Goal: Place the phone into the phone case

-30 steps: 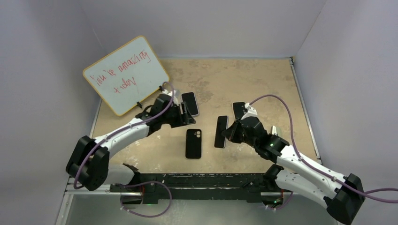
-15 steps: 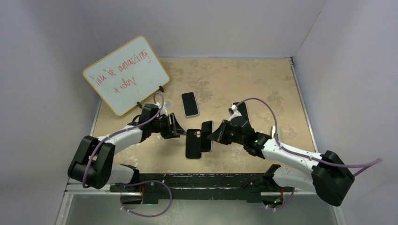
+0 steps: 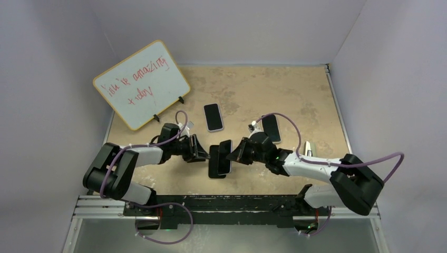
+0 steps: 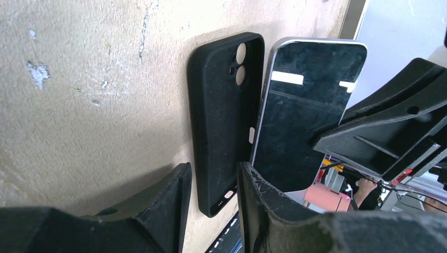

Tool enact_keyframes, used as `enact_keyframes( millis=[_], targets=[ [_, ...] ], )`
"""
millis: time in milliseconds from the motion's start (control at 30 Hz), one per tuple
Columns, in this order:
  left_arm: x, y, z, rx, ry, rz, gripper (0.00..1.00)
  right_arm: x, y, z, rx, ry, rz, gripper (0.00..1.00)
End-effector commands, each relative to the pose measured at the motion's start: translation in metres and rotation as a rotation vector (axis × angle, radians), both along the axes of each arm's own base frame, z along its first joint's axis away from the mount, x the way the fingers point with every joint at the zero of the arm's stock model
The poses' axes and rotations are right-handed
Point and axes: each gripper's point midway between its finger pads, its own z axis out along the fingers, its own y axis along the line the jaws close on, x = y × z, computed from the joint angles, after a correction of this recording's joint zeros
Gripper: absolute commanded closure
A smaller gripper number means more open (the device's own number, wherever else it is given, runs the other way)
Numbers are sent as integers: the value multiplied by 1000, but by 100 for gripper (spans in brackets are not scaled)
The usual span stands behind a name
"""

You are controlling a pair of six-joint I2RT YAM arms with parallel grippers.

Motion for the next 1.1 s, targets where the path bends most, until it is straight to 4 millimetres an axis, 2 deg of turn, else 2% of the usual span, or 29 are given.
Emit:
enact_keyframes(
  millis=[0, 467, 767, 933, 1067],
  targets=[
    [3, -6, 6, -60, -40, -21, 62, 10, 26, 31, 119, -50, 22, 100],
    [-10, -15, -4, -81, -15, -55, 76, 4, 35, -12, 89, 28, 54, 100],
    [-21, -22, -16, -66, 14, -90, 78, 3, 38, -22, 69, 51, 67, 100],
    [-16, -24, -16, -53, -4, -93, 75, -3, 36, -36, -9, 67, 133, 100],
    [-3, -23, -15, -15, -35, -78, 71, -17, 28, -48, -62, 93, 197, 100]
  ],
)
